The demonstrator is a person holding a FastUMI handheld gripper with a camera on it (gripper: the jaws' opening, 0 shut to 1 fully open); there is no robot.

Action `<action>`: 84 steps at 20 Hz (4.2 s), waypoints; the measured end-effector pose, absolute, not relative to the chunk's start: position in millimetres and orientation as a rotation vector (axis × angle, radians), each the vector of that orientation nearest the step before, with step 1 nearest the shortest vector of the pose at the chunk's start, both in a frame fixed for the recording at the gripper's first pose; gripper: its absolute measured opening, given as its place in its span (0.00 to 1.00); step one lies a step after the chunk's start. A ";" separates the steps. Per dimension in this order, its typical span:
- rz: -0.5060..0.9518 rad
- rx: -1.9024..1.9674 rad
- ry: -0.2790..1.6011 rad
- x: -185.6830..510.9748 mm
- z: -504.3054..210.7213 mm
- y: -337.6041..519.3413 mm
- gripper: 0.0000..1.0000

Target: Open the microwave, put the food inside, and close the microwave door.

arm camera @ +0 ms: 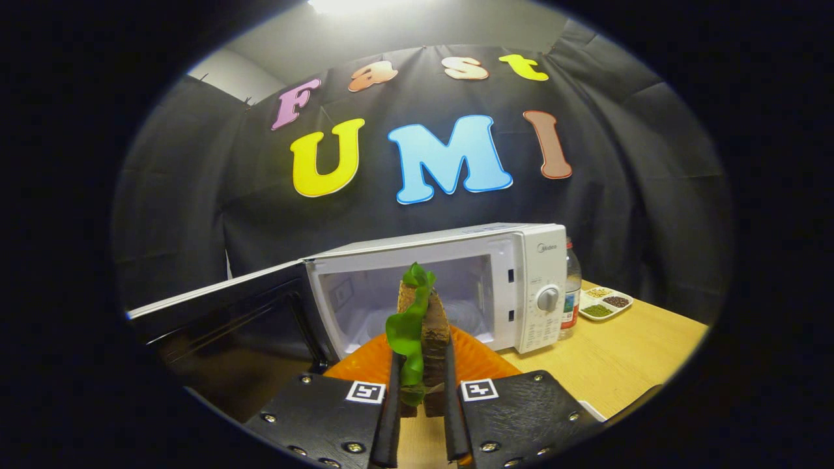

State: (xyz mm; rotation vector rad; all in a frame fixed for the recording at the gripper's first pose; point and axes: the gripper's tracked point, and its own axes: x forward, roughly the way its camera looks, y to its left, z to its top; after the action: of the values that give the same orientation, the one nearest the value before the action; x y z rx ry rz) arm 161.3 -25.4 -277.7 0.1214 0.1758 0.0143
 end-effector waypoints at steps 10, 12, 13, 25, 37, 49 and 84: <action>0.058 0.110 0.249 282.6 -317.0 25.1 0.28; 0.071 0.135 0.227 301.0 -313.6 32.7 0.28; 0.087 0.151 0.228 309.4 -313.6 37.3 0.28; -0.037 0.164 0.238 364.5 -338.3 -23.6 0.47; -0.091 0.077 0.273 362.1 -355.0 -43.8 0.69; 0.121 0.013 0.183 231.4 -262.0 13.7 0.69; 0.755 -0.016 0.121 -68.9 -272.2 225.4 0.48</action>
State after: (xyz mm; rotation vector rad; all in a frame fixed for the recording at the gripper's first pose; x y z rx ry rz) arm -68.9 225.4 -272.2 -0.0159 0.1215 0.7554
